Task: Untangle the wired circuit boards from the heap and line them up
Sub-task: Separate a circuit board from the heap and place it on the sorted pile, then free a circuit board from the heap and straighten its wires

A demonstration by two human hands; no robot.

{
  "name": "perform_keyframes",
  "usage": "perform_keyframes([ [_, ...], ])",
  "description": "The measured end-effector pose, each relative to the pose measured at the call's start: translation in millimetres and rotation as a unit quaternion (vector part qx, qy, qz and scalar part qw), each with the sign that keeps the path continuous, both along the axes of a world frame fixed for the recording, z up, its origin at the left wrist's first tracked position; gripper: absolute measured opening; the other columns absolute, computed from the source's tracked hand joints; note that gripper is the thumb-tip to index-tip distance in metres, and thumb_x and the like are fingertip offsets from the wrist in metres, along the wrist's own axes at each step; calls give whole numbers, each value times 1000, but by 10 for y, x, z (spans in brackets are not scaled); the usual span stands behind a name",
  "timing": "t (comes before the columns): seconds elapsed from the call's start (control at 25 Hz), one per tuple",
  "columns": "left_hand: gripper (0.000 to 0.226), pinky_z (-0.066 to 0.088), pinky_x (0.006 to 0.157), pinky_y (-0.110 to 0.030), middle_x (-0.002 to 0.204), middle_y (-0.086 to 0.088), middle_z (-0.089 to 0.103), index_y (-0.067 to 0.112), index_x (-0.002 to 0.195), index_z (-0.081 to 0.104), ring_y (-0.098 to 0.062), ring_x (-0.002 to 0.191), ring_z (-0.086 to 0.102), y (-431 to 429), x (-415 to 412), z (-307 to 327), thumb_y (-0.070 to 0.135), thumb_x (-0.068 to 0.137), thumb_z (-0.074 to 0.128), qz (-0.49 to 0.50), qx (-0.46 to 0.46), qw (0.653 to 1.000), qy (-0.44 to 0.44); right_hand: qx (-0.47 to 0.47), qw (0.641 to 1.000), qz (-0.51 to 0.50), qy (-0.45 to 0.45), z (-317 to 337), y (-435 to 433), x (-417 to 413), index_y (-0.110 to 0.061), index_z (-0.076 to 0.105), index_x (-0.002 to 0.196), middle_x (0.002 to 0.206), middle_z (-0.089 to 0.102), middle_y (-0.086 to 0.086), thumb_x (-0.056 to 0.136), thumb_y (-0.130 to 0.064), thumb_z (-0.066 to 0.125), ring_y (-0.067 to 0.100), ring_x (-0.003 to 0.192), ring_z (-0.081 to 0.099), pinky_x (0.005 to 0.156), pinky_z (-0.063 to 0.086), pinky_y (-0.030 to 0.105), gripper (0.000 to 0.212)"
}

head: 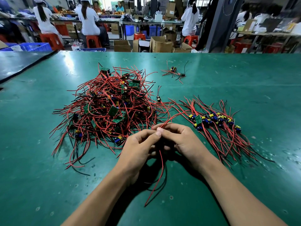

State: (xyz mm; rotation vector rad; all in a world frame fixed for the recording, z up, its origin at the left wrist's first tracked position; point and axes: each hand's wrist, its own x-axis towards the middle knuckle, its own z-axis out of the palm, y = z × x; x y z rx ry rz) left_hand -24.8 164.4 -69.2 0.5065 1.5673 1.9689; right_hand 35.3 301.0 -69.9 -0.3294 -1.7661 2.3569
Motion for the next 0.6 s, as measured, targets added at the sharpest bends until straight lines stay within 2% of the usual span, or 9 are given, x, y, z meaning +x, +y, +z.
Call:
perform_keyframes([
  [0.08, 16, 59, 65, -31, 80, -17, 73, 6, 86, 76, -25, 71, 71, -4, -14, -1, 5, 92, 61, 21, -4, 1000, 15, 11, 1000, 7, -2, 3, -13, -6, -9, 76, 104, 94, 71, 14, 90, -24, 68, 24, 76, 69, 67, 62, 34, 22],
  [0.24, 19, 52, 54, -22, 69, -13, 72, 7, 80, 76, -17, 56, 66, -10, 5, -16, 7, 92, 61, 51, -57, 993, 94, 58, 998, 19, 0, 11, -13, 14, -9, 76, 106, 96, 75, 4, 99, -18, 60, 13, 71, 69, 60, 55, 22, 20],
  [0.36, 21, 46, 50, -23, 59, -7, 66, 7, 73, 74, -14, 50, 55, -1, 10, -20, 9, 90, 63, 55, -89, 985, 137, 140, 989, -39, -6, -42, 18, 0, -9, 78, 99, 72, 71, -9, 95, -22, 66, 2, 60, 62, 59, 48, 16, 18],
  [0.48, 21, 43, 48, -23, 57, -6, 63, 7, 69, 73, -16, 49, 53, 6, -3, -5, 8, 88, 64, 44, -98, 985, 133, 168, 979, -115, -15, -92, 61, -48, -11, 79, 94, 49, 56, -20, 92, -24, 70, -4, 44, 52, 48, 36, 7, 16],
  [0.52, 20, 43, 49, -23, 57, -5, 63, 8, 69, 73, -16, 48, 53, 3, -7, -2, 9, 87, 65, 38, -105, 984, 137, 166, 977, -134, -19, -100, 76, -63, -12, 79, 93, 44, 51, -18, 92, -24, 70, -1, 39, 48, 44, 32, 8, 15],
  [0.6, 19, 42, 48, -20, 56, -5, 61, 8, 70, 73, -15, 46, 52, -5, -16, 2, 9, 86, 65, 21, -114, 982, 146, 129, 976, -171, -26, -108, 128, -80, -12, 79, 91, 40, 35, -11, 91, -25, 71, 3, 33, 28, 39, 23, 18, 14],
])
